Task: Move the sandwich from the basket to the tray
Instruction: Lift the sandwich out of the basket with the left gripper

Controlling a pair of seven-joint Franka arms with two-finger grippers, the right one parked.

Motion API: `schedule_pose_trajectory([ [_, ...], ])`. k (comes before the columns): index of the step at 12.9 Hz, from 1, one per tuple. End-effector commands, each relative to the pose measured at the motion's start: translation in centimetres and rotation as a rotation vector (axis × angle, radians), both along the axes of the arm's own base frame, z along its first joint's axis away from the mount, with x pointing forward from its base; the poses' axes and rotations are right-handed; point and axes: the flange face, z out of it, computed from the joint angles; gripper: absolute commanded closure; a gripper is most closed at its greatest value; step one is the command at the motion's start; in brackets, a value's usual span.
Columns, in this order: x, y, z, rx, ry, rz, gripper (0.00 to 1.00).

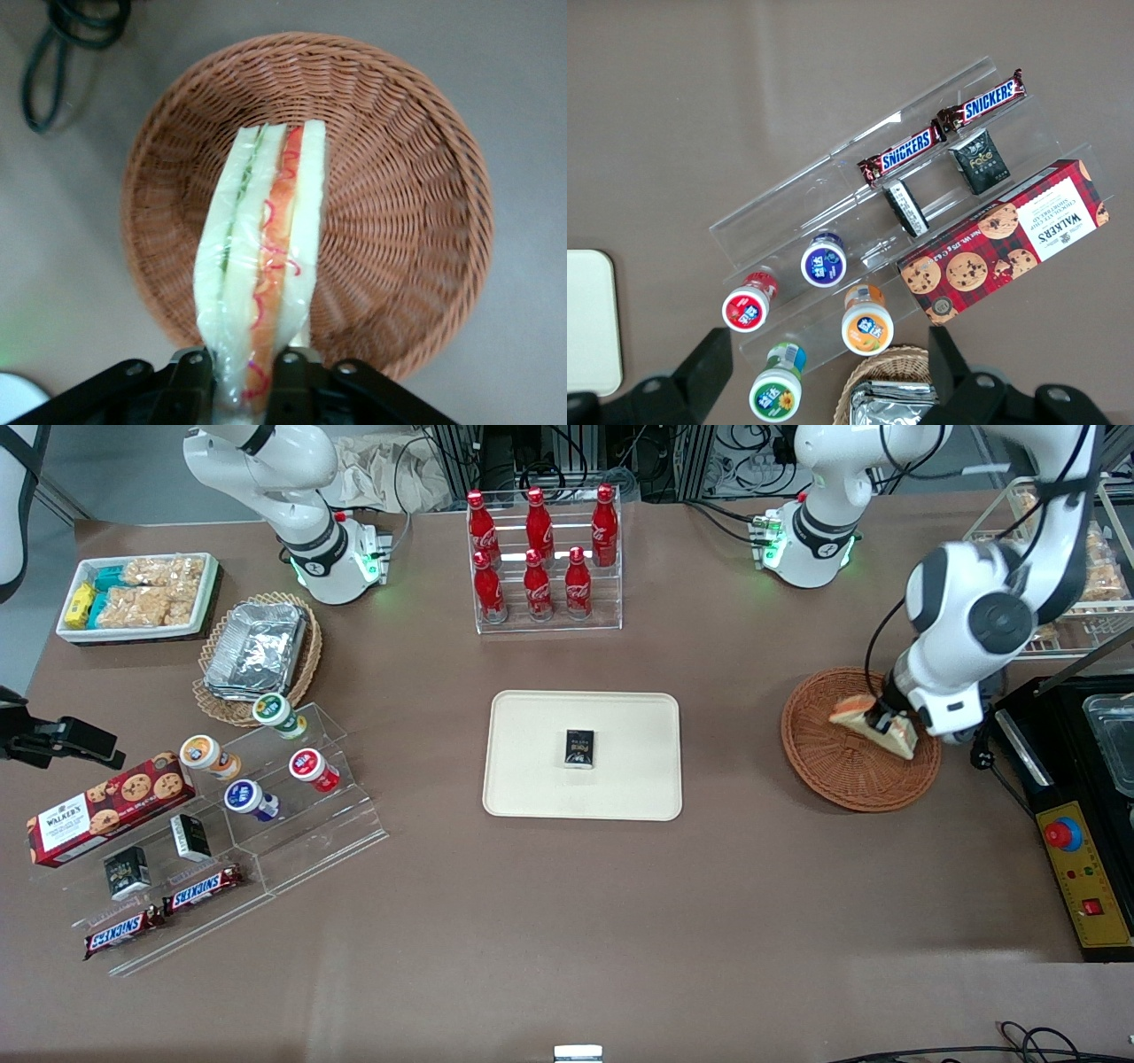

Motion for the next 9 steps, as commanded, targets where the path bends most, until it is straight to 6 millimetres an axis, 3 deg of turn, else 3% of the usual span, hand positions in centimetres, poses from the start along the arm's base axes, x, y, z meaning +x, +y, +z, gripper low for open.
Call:
schedule_pose_trajectory([
  [1,1.8,-3.2,7.9,-0.071,0.048,-0.224,1.00],
  [3,2.1,-5.9,11.2,-0.114,0.087,-0.381,1.00],
  [5,1.5,-9.7,12.5,-0.138,0.071,-0.492,1.00],
  [7,0.5,-13.7,12.4,-0.192,0.096,-0.645,1.00],
  [9,-0.2,-19.0,10.5,-0.213,0.106,-0.781,1.00],
])
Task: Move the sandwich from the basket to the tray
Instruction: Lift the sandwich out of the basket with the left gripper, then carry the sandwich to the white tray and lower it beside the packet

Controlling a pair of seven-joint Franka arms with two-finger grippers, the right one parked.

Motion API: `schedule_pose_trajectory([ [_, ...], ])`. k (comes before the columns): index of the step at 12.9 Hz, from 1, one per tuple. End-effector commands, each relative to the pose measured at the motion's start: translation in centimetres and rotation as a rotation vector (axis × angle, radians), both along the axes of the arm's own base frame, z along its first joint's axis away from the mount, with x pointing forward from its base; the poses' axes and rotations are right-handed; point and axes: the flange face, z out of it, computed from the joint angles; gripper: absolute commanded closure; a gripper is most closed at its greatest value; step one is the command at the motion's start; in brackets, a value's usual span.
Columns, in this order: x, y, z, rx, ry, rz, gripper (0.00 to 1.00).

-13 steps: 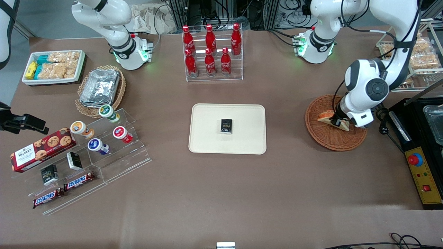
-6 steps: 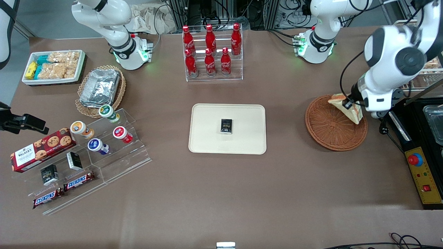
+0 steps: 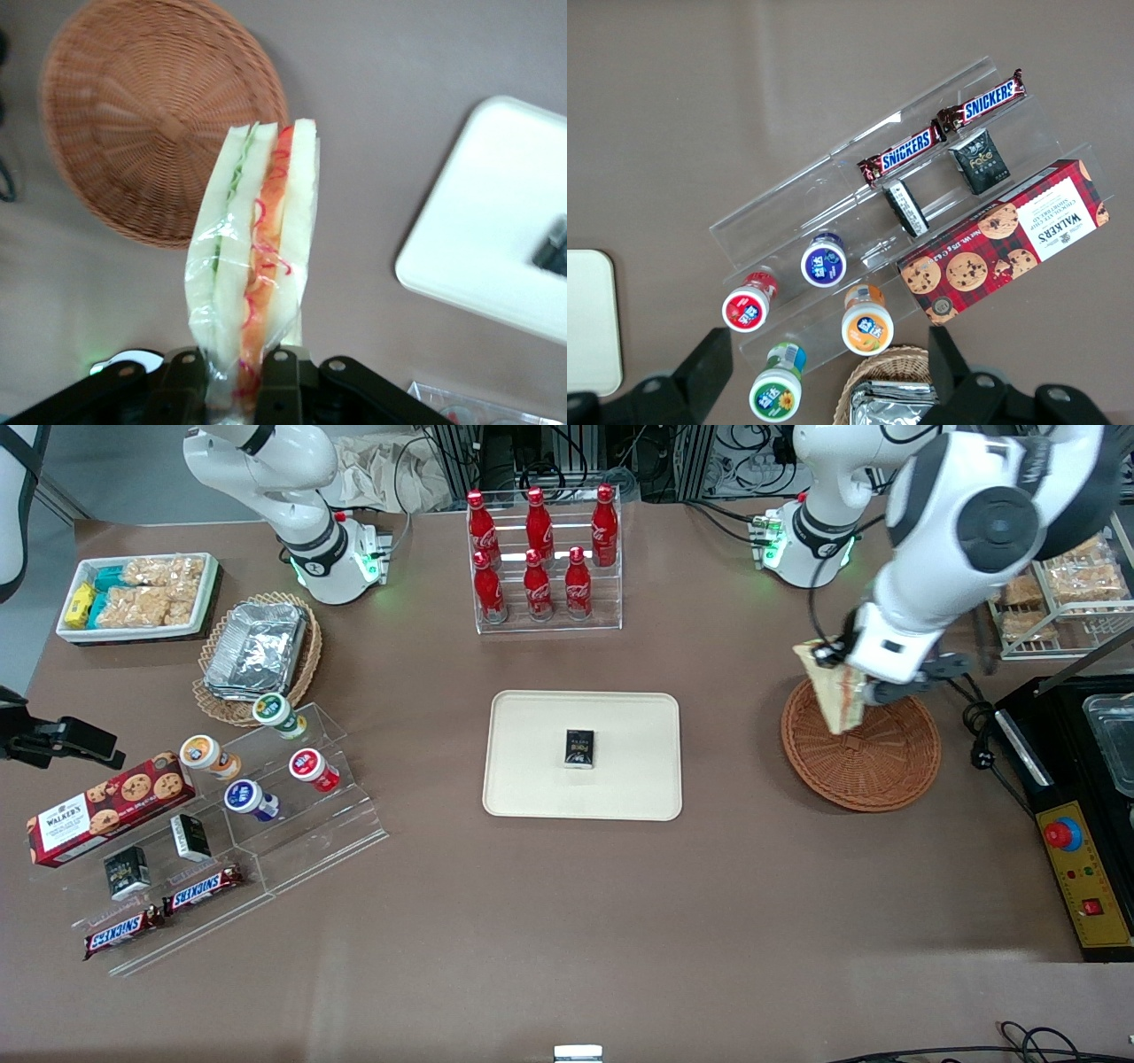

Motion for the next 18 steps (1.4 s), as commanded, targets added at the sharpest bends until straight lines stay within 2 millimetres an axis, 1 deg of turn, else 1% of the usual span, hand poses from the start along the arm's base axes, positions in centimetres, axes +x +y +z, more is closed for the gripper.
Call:
schedule_pose_trajectory([
  [1,-0.5,-6.2,-1.8,-0.039,0.007,-0.174,1.00],
  [2,-1.0,-8.0,-2.5,-0.045,0.000,-0.208,1.00],
  [4,-1.0,-11.2,-5.0,-0.055,-0.001,-0.256,1.00],
  [5,-1.9,-13.7,-6.0,-0.050,-0.012,-0.288,1.00],
  [6,-2.5,-15.6,-6.7,-0.048,-0.037,-0.285,1.00],
  [7,-2.2,-16.5,-8.5,-0.039,-0.051,-0.249,1.00],
  [8,-2.5,-18.2,-10.2,-0.038,-0.084,-0.251,1.00],
  [9,-2.9,-19.6,-12.4,-0.044,-0.102,-0.251,1.00],
  [10,-2.6,-20.1,-14.3,-0.040,-0.124,-0.241,1.00],
  [11,-2.2,-20.5,-16.8,-0.020,-0.139,-0.222,1.00],
  [12,-2.1,-20.5,-18.7,0.004,-0.159,-0.238,1.00],
  [14,-2.9,-20.0,-21.4,0.010,-0.175,-0.264,1.00],
  [15,-3.1,-19.9,-22.4,0.006,-0.170,-0.267,1.00],
  [18,-3.2,-19.9,-23.8,0.011,-0.163,-0.283,1.00],
])
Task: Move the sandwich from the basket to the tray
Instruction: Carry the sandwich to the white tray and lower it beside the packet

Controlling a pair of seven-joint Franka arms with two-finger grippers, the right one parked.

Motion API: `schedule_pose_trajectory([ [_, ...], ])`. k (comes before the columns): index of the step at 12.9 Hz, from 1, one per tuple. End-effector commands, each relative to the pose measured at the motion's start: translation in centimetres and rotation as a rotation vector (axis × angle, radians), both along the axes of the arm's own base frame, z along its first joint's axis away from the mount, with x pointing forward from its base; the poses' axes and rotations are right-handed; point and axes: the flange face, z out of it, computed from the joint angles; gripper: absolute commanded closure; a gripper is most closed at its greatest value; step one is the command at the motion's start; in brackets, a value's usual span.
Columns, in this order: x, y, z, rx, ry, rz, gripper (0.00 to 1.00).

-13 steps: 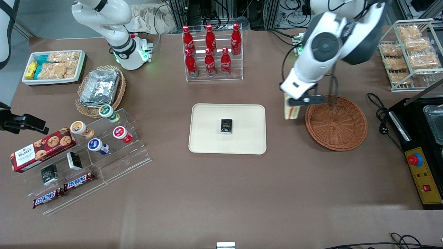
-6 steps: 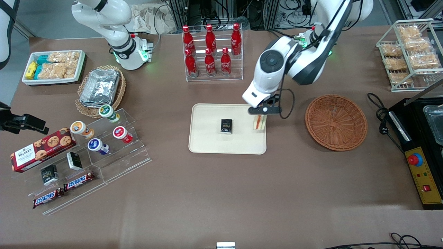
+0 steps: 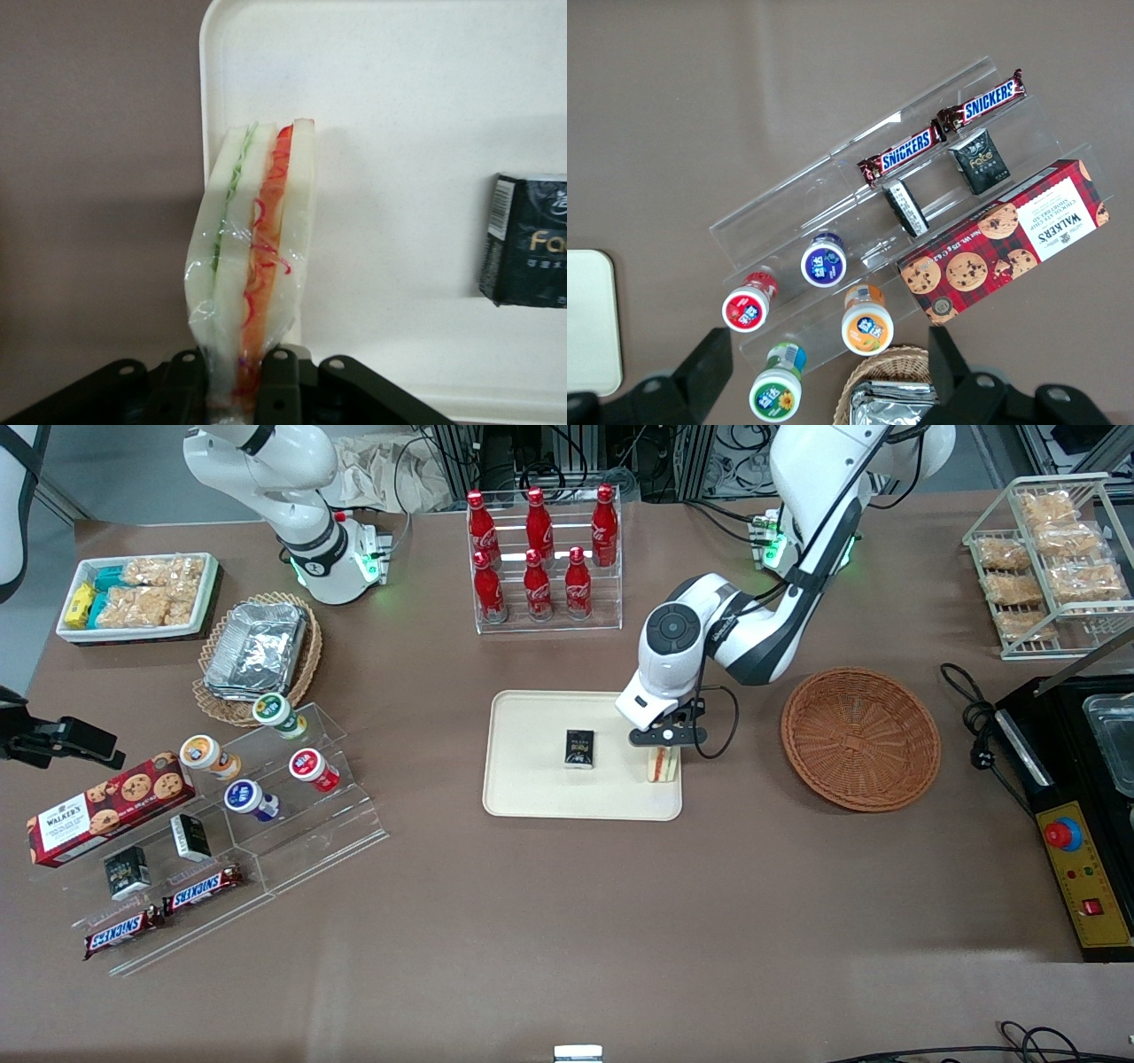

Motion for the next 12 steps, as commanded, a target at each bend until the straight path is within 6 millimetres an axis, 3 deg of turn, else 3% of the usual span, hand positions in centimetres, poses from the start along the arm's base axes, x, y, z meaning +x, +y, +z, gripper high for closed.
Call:
schedule_pose_trajectory([
  [1,-0.2,0.0,-0.7,0.024,-0.032,-0.029,0.89],
  [2,-0.2,0.0,-1.2,0.031,-0.027,-0.034,0.07],
  [3,-0.3,-0.2,-1.1,0.030,-0.029,-0.035,0.00],
  [6,-1.2,-1.9,-0.1,0.033,-0.041,-0.033,0.00],
  [8,-0.1,-2.5,2.0,0.097,-0.011,0.031,0.00],
  [9,0.8,-2.5,3.9,0.131,-0.004,0.088,0.00],
  [12,4.2,-0.8,14.6,0.121,-0.033,0.086,0.00],
])
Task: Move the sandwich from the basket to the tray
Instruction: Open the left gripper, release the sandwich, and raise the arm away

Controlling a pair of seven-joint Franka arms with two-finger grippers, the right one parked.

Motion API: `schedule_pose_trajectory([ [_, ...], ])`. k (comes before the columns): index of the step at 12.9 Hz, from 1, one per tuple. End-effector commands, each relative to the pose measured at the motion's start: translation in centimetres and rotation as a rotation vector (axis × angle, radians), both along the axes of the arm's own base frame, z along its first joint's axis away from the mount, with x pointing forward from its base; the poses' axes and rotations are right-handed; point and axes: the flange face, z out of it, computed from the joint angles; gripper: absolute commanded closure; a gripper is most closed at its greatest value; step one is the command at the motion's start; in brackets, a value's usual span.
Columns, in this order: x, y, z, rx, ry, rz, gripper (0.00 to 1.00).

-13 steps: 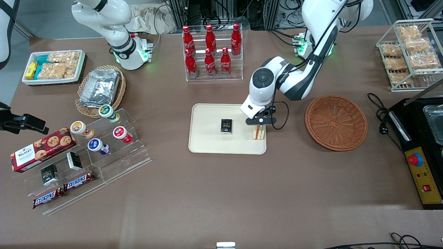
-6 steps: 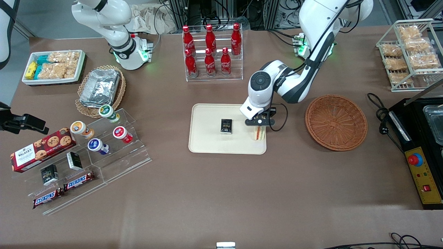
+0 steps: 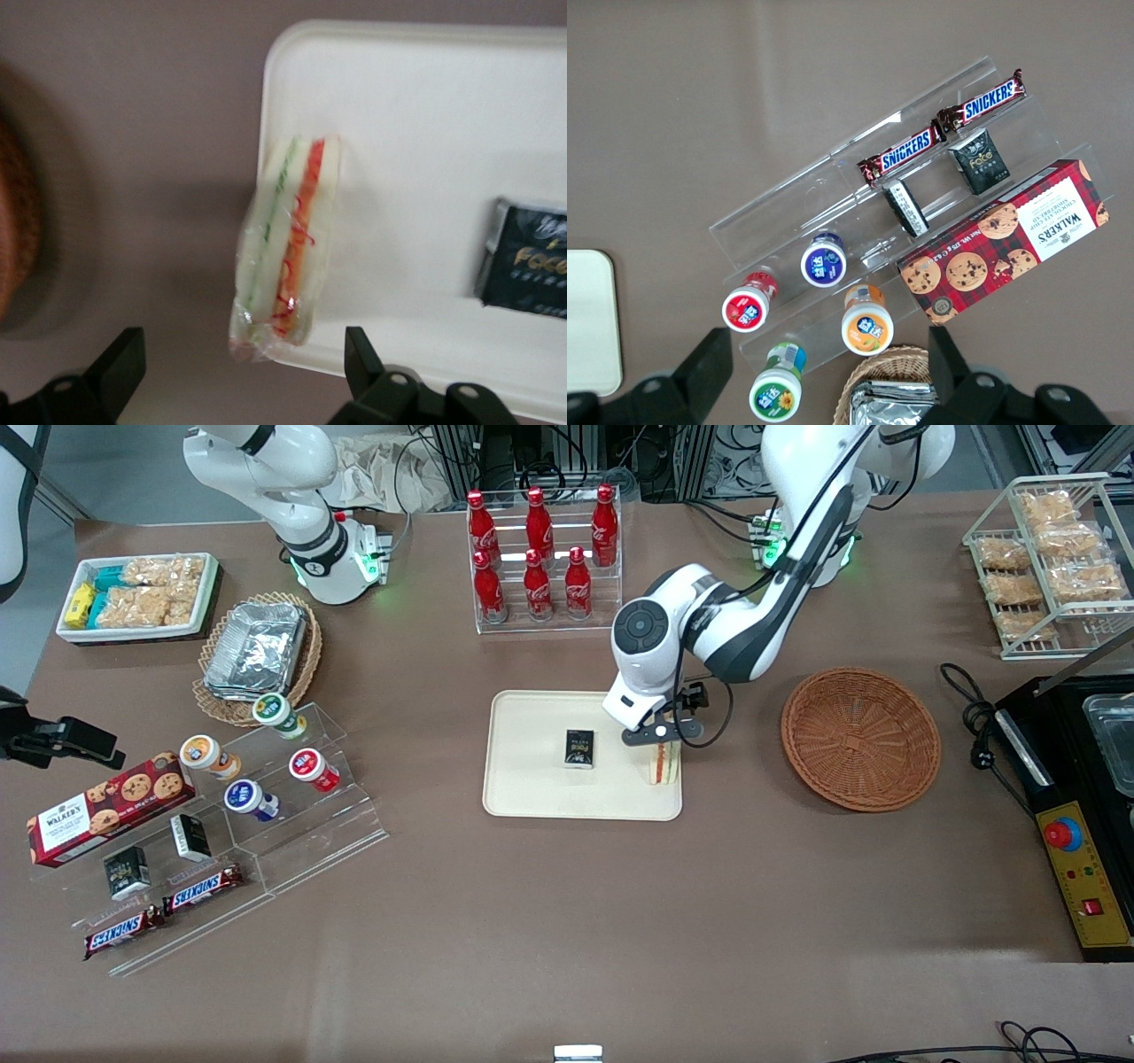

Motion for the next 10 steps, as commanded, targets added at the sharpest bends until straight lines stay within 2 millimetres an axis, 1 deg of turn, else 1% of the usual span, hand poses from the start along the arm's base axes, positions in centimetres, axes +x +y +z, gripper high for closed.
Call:
schedule_pose_trajectory([
  [1,2.8,2.6,9.7,-0.023,-0.032,-0.022,0.00],
  [3,4.5,5.9,15.0,-0.076,0.023,-0.046,0.00],
  [5,6.3,11.2,19.0,-0.117,0.035,-0.026,0.00],
  [6,7.0,14.4,21.0,-0.133,0.006,0.004,0.00],
  [8,8.1,21.4,23.8,-0.137,-0.014,0.046,0.00],
  [9,8.3,23.7,24.4,-0.137,0.001,0.015,0.00],
  [10,7.9,25.3,25.2,-0.137,0.014,-0.030,0.00],
])
